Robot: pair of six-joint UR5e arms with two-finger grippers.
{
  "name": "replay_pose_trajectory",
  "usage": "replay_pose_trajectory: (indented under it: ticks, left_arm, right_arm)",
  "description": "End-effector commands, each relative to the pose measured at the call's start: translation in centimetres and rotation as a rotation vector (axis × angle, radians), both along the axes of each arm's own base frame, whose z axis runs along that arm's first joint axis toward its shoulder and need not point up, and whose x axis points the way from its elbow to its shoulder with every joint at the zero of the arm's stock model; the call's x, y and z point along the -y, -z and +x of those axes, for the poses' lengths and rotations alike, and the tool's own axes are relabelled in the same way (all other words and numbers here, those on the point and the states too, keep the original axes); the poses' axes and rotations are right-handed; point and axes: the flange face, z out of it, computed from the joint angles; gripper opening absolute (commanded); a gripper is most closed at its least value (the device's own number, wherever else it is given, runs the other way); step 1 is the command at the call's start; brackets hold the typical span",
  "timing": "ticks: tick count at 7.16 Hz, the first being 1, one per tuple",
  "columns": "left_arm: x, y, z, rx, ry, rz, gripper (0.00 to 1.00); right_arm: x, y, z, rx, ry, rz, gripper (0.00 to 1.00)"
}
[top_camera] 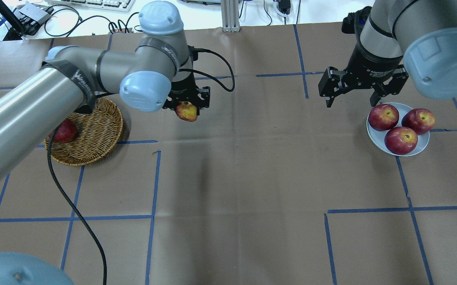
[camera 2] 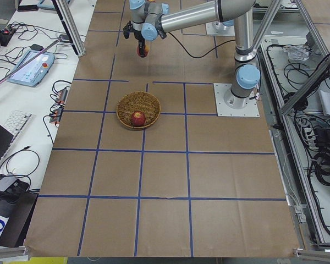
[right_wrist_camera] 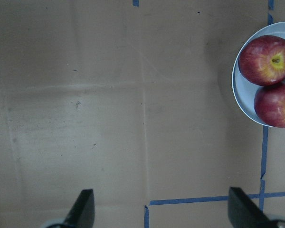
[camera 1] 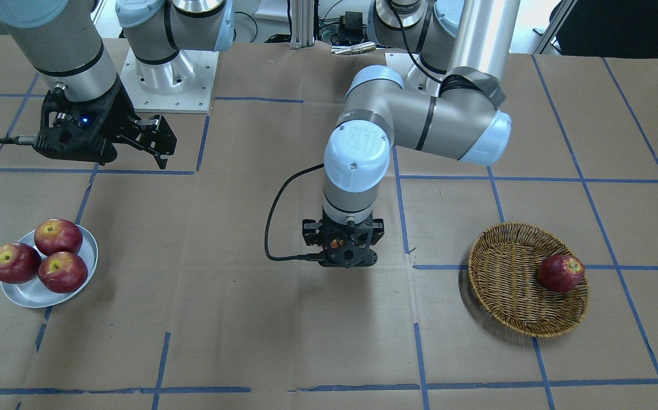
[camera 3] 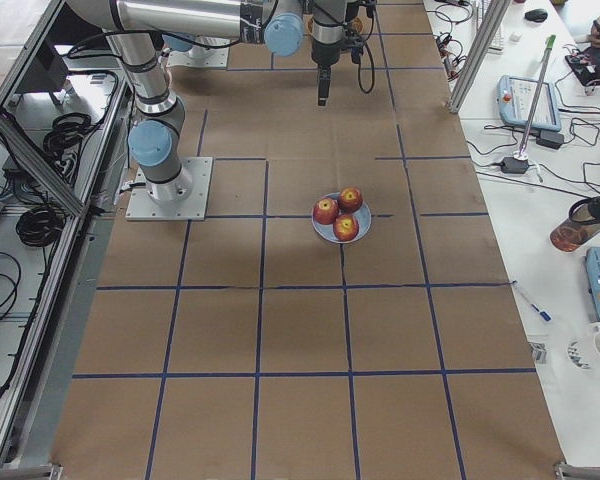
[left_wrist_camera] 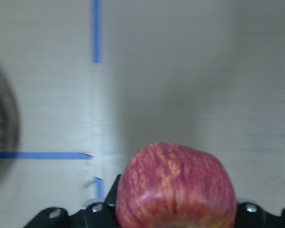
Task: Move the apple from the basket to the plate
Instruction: 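Carry the apple with the left gripper toward the table center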
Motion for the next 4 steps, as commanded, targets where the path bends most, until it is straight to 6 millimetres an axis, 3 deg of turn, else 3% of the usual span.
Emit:
replay_pose_trajectory:
  ticks: [1,3,4]
  left_arm:
    - [-0.3,4.8,-4.7,-0.017,0.022,-0.034,0.60]
    - [0.1,7.5,-5.2,-0.016,0.022,-0.027,0.60]
    - [0.2,7.9,-5.2,-0.017,0.022,-0.029,0.60]
  right_arm:
    - [0.0,0.0,0.0,0.000,0.000,0.001,1.00]
    - [0.0,0.0,0.0,0.000,0.000,0.001,1.00]
    - [0.0,0.0,0.0,0.000,0.000,0.001,1.00]
